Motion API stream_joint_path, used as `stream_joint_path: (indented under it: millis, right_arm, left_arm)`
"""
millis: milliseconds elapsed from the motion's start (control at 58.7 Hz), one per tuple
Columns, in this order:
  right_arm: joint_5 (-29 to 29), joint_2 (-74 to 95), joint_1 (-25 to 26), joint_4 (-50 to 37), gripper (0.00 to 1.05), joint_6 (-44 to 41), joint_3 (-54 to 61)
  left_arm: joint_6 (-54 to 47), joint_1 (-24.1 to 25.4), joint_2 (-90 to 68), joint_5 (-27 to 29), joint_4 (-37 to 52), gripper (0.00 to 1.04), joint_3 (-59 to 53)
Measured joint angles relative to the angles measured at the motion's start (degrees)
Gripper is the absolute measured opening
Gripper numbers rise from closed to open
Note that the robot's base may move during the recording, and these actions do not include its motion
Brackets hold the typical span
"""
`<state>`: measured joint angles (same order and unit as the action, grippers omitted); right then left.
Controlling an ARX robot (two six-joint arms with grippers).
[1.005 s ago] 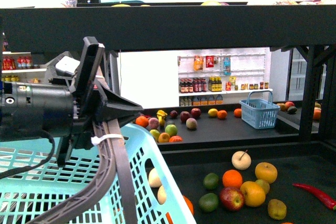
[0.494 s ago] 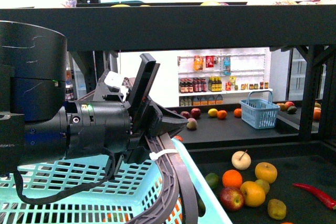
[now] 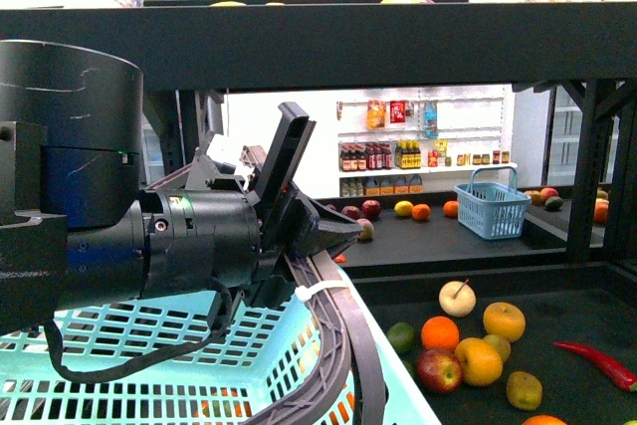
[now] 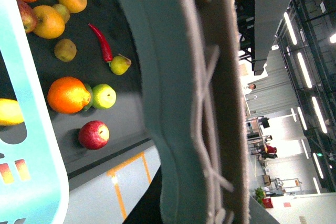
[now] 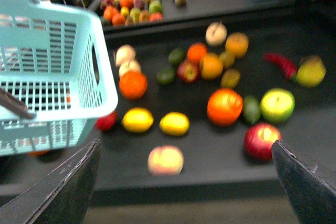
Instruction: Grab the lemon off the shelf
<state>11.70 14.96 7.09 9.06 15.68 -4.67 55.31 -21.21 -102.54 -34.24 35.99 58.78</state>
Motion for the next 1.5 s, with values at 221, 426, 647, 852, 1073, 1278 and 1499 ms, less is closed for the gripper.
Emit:
stream_joint_path:
  millis: [221, 426, 647, 852, 1073, 1278, 1499]
  right_arm:
    - [5.18, 31.26, 11.52, -15.54, 0.97, 3.5, -9.79]
    - [8.57, 68.83, 13.88, -31.28, 0.97, -4.24, -27.36]
    - [12.04, 93.26, 13.42, -38.62, 0.97, -18.23, -39.78]
    - [17.38, 106.79, 8.5, -41.59, 0.97, -36.28, -46.27]
    - [23.74, 117.33, 1.51, -41.66, 0.97, -59.28, -51.19]
    - [25.94, 125.28, -3.98, -45.72, 0.97, -68.98, -56.87]
    - [26.91, 132.37, -8.13, -48.46, 0.97, -68.85, -65.96]
  left_arm:
    - [0.13, -0.04, 0.0, -0.24, 0.0, 0.07, 0.02]
    - [0.15, -0.07, 0.0, -0.22, 0.0, 0.07, 0.02]
    - [0.17, -0.07, 0.0, -0.2, 0.0, 0.07, 0.02]
    - [0.15, -0.07, 0.0, -0.2, 0.0, 0.07, 0.02]
    - [0.15, -0.07, 0.0, -0.07, 0.0, 0.07, 0.02]
    - [0.15, -0.07, 0.0, -0.13, 0.0, 0.07, 0.02]
    - [0.15, -0.07, 0.0, -0.15, 0.0, 0.07, 0.02]
